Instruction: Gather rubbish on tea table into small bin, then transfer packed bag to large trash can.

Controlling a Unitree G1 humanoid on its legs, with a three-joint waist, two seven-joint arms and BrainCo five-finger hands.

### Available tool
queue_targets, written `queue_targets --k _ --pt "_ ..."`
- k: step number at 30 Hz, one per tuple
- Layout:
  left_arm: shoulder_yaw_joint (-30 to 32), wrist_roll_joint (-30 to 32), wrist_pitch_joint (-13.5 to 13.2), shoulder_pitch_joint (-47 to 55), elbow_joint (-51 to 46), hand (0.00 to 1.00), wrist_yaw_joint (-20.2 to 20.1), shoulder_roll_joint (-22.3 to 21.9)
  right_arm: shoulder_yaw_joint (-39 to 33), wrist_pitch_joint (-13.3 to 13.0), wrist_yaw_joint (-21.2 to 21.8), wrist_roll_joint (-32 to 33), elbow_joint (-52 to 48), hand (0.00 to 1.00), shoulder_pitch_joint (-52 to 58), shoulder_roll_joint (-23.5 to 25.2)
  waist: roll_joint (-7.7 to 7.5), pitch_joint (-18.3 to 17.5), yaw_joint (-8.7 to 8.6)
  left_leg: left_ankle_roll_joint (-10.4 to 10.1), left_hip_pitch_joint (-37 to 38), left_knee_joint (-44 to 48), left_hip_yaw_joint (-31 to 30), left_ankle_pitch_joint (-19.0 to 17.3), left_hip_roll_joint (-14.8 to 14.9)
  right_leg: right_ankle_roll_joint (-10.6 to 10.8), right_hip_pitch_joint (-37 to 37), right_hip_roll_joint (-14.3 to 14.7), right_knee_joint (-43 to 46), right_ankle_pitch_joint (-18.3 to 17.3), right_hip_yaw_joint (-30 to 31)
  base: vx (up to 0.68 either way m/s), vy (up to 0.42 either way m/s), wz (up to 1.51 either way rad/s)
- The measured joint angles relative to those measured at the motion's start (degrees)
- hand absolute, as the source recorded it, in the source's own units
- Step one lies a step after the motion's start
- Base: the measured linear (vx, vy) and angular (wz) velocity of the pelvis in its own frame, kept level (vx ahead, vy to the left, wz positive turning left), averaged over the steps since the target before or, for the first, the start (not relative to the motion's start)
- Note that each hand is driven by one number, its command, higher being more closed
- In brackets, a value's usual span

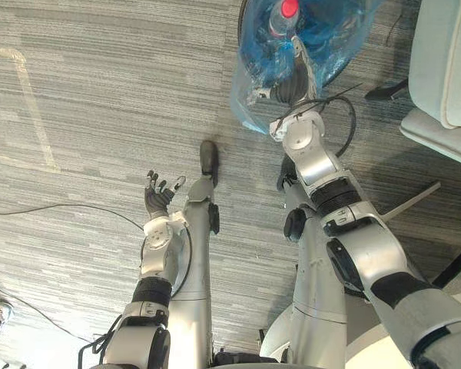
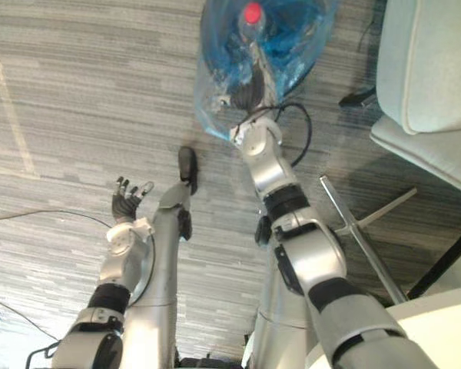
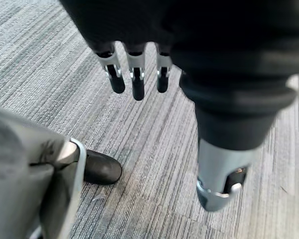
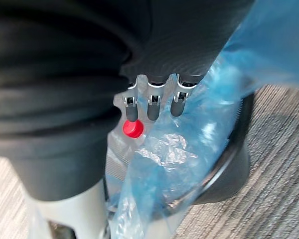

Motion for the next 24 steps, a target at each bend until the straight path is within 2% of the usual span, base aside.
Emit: queue_targets --k 8,12,24 --pt "-0.03 -0.74 -0.26 0.0 -0.42 0.0 0.01 -0.8 -1.21 -0.02 -0.45 2.56 0.0 1.0 0.1 1.83 0.05 -0.02 0.93 -0.03 -0.27 0.03 -0.7 0.0 -0.16 -0.4 -0.56 -0.18 1.75 -1.67 -0.6 0.0 -0.04 0.07" --pt "0.02 -1.03 -0.31 0.0 -0.72 0.0 0.04 -1.06 -1.2 -0.02 -0.26 2.56 0.0 1.0 0.02 1.93 0.14 -0.03 1.53 -0.17 -1.03 0.38 -0.72 0.08 -0.17 -0.91 -1.64 -0.23 2.4 -1.62 -0.62 0.0 -0.045 0.05" --pt "0.1 -1.01 -0.25 0.01 -0.57 0.0 1.04 -0.98 -1.05 -0.1 -0.21 2.58 -2.43 1.0 2.04 1.96 0.35 -0.13 2.03 -0.14 -1.71 1.85 -0.59 0.05 0.28 -0.65 -1.7 -0.1 2.47 -1.76 -0.84 -0.01 -0.018 -0.02"
